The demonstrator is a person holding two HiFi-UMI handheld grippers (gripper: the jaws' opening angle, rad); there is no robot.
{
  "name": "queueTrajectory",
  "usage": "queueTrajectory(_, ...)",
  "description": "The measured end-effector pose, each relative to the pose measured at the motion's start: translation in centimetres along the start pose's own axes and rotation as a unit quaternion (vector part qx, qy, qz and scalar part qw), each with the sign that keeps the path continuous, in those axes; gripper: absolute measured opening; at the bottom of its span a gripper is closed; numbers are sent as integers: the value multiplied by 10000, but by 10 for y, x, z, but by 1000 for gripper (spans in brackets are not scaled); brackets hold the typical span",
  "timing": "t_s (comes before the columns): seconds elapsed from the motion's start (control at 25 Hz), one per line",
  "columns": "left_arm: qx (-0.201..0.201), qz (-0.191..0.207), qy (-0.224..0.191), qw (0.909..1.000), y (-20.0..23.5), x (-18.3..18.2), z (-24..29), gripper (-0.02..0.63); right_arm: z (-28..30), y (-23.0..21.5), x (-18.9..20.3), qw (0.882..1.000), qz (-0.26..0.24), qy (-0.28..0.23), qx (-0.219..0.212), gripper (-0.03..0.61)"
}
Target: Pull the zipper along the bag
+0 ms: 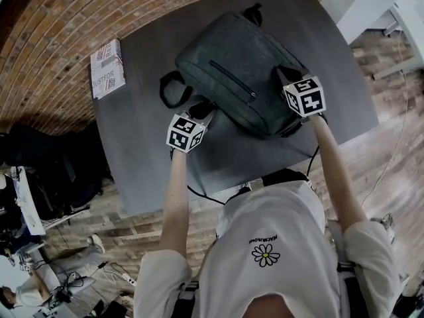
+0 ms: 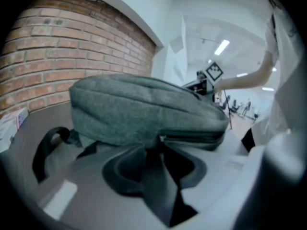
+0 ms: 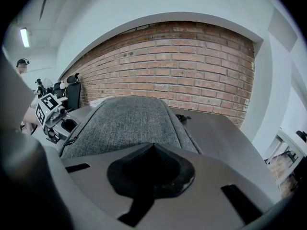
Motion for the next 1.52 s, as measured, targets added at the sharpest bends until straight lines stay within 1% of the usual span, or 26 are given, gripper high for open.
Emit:
queueTrajectory(0.08, 151, 31, 39, 9999, 0, -1, 5, 112, 0, 0, 1, 10000, 5, -7, -3, -2)
queueTrajectory(0.16, 279, -65, 19, 9996, 1, -2, 6, 112, 0, -1, 1, 10000, 21, 6, -11, -2)
queueTrajectory(0.24, 316, -108, 36, 9994, 2, -3, 7, 112, -1, -2, 1, 10000, 26, 12, -1, -2)
queueTrajectory(0.32, 283, -70, 83, 9995, 1, -4, 8, 118, -1, -2, 2, 10000, 10, 0, 26, -2)
queueTrajectory(0.44, 292, 104, 254, 9992, -4, -5, 7, 98, -1, -2, 3, 10000, 24, -4, 10, -3)
queueTrajectory(0.48, 334, 256, 352, 9985, -6, -6, 6, 55, -1, -2, 3, 10000, 43, -2, -10, -2)
queueTrajectory(0.52, 393, 424, 443, 9973, -9, -6, 5, 41, -1, -2, 3, 10000, 62, 2, -29, -2)
queueTrajectory(0.56, 462, 542, 504, 9962, -11, -6, 3, 44, -1, -2, 3, 10000, 76, 5, -44, -2)
queueTrajectory(0.6, 524, 583, 531, 9955, -12, -7, 1, 46, -1, -2, 2, 10000, 83, 7, -54, -2)
queueTrajectory(0.72, 578, 503, 472, 9959, -9, -7, -5, 43, 0, -3, 1, 10000, 80, 0, -56, -2)
queueTrajectory(0.8, 553, 480, 434, 9964, -10, -6, -9, 41, 0, -3, 2, 10000, 73, -16, -46, -2)
queueTrajectory(0.84, 542, 480, 410, 9965, -12, -5, -10, 14, -1, -3, 2, 10000, 68, -27, -37, -2)
queueTrajectory(0.88, 532, 470, 377, 9968, -13, -5, -10, 9, -1, -3, 2, 10000, 65, -40, -27, -2)
queueTrajectory(1.08, 356, 350, 295, 9983, -13, -1, -2, 12, -1, -1, 2, 10000, 73, -58, -13, -2)
queueTrajectory(1.28, 181, 371, 317, 9986, -14, -2, 6, 32, -1, -1, 2, 10000, 73, -65, -13, -2)
queueTrajectory(1.44, -15, 207, 67, 9998, -18, 0, 10, 34, -2, -3, 3, 9999, 65, -73, -36, -2)
queueTrajectory(1.52, -144, 266, -18, 9995, -20, 1, 10, 32, -2, -4, 3, 9999, 77, -74, -38, -2)
Point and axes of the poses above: the fingertips, and each gripper's own axes: z forward along the fingers, y to its left, x out of its underside, the point moved 7 cm from there along -z, backward along the fingers, and after that the axes turned 3 degrees about x, right-handed, at the moved point
